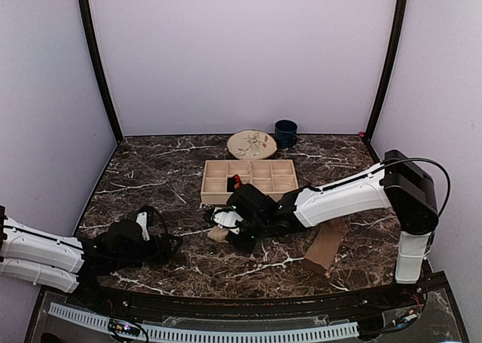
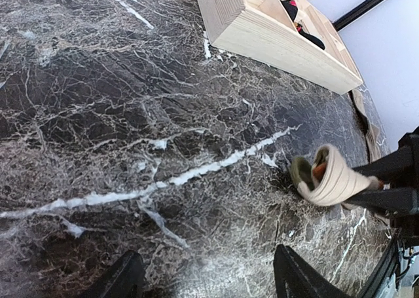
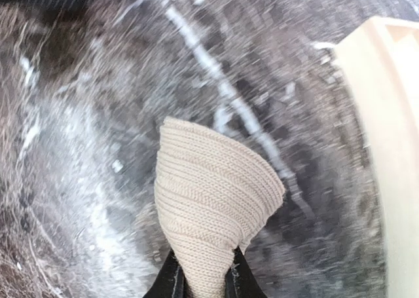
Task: Roll the socks
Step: Pick up the sock from the center of the board, then move the storage box to the center of the board.
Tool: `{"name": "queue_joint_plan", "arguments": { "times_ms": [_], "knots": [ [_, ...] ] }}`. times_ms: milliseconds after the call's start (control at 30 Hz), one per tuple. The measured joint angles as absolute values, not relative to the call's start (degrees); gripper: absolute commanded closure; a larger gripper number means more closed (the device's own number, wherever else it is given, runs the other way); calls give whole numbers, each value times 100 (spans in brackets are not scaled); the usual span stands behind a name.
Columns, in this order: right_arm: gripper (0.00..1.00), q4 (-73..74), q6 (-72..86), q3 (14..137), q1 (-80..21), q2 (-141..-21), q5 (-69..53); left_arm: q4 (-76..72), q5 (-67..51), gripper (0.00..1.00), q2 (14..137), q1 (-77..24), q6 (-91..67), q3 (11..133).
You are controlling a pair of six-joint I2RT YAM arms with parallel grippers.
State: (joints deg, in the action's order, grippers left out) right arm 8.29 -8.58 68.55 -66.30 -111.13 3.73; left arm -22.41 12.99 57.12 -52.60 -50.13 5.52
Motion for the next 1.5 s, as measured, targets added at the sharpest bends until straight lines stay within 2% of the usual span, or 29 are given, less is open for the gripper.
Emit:
{"name": "queue_joint_plan", "arguments": {
  "times_ms": [367,867,1133,1500],
  "knots": [
    [100,1393,-1085,8549,-6064,-11113,471,-2519,1299,29,5916,-5260,-4947,552],
    [100,1876,-1651,9588,-4698,-11321,176,-3336,1385,28,6641,-5260,-4611,676],
    [100,2473,-1994,10479,-4624,-12029,80,-3677,1372,28,7251,-5258,-4412,1085],
    [100,3830,-2338,11907,-4676,-13034,-12,-3767,1389,28,7308,-5087,-4139,1297]
  ]
}}
